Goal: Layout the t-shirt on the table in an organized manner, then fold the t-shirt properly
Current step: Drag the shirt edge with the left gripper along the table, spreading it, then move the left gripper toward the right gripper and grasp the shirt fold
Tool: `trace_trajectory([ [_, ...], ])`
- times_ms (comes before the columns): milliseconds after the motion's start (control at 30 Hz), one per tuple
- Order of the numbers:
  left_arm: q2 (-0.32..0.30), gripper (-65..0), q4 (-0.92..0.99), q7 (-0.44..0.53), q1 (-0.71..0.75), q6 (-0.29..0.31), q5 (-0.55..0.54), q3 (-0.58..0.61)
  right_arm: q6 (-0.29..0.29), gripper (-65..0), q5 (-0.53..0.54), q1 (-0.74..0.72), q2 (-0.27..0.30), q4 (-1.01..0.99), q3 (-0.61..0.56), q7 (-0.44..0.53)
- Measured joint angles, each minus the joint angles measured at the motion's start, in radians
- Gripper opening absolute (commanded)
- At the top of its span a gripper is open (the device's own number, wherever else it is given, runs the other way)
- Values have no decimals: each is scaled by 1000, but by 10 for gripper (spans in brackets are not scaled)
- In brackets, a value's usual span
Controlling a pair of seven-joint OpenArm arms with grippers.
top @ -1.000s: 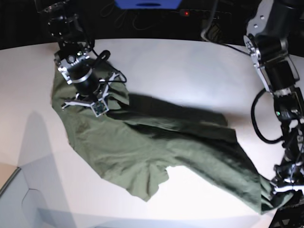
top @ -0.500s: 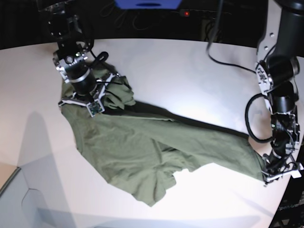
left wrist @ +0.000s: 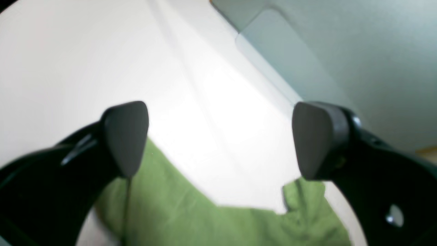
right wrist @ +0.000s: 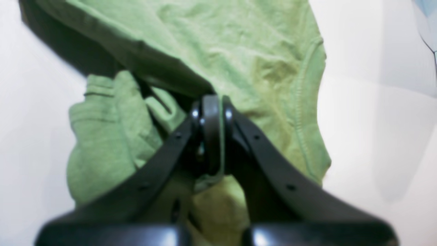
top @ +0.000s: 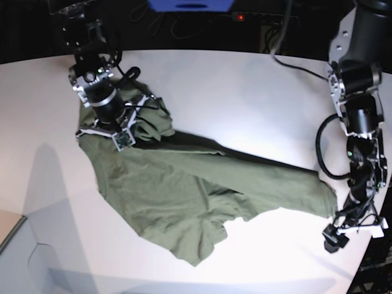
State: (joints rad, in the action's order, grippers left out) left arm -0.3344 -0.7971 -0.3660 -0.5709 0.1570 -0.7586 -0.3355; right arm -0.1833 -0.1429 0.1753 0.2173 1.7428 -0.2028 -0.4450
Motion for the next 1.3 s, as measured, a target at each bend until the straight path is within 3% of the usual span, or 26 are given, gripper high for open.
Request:
trace_trajectory([
  [133,21,0,-170,-73,160,-6,8,-32,-1,-650,-3,-9,-3,46,0,-10],
  [233,42,0,-329,-142,284,-5,5,-44,0,-650,-4,-38,-38,70,0,-2],
  [433,166,0,-586,-285,497,0,6,-24,0,-650,-3,-56,-72,79,-3,-3],
  [533,211,0,-631,-288,544,1,9,38,0,-650,-3,-52,-70,75,-5,-8],
  [833,247,0,-682,-288,599,-3,8,404,0,-650,-3,-50,-68,75,-6,-5],
  [1167,280,0,-590,-272,591,4,2,389,-1,-650,-3,-44,-66,74,-1,-3],
  [1300,319,0,-589,-199,628,7,-2,312,0,-650,-3,-43,-65,54,0,-5],
])
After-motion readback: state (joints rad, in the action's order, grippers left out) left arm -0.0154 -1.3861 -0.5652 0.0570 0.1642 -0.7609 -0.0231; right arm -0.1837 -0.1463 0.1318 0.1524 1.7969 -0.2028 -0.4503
